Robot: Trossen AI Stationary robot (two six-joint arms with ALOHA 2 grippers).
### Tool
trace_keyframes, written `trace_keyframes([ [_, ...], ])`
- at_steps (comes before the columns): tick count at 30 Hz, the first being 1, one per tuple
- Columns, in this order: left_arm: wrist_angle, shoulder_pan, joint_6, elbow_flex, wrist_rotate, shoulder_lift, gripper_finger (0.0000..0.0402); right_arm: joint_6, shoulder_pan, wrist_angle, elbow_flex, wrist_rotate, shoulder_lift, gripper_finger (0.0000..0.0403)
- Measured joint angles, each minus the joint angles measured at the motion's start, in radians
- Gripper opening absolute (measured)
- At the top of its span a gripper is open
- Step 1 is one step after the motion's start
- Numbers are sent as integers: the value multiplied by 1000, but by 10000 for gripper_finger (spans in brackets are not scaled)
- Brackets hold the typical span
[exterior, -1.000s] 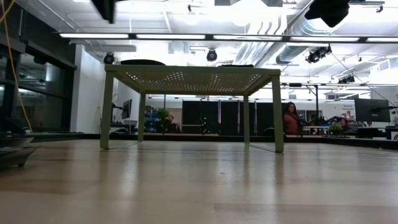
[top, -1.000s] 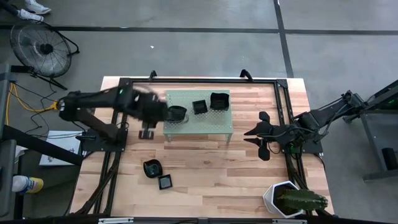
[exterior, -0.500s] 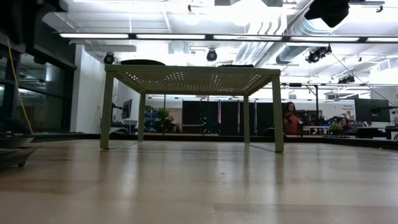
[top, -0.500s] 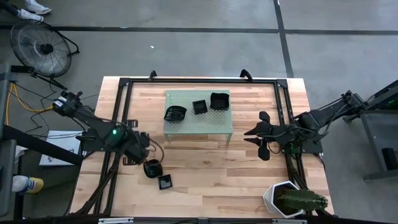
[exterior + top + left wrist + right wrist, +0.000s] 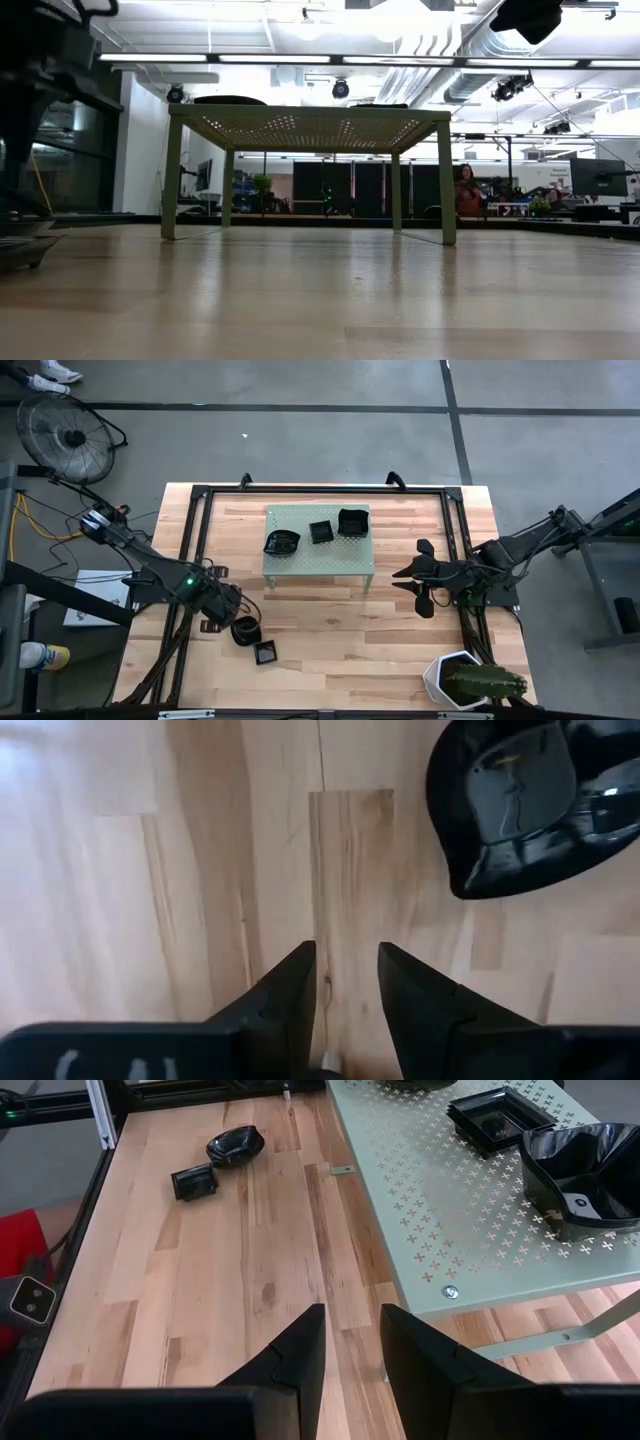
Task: Pick & Place Mini shaped plates
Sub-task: Stack the leaf-shaped plate on top of the other leaf-shaped plates on the shelf
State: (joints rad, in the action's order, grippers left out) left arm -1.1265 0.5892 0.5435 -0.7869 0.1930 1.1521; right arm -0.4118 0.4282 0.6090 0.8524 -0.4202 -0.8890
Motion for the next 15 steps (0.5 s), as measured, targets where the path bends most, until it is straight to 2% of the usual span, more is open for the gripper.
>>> trace_keyframes([
  [9,280,0,11,188,-6,-166,106,0,0,0,0,0,0,94],
  [15,402,0,21,263,-47,-170,106,0,0,0,0,0,0,94],
])
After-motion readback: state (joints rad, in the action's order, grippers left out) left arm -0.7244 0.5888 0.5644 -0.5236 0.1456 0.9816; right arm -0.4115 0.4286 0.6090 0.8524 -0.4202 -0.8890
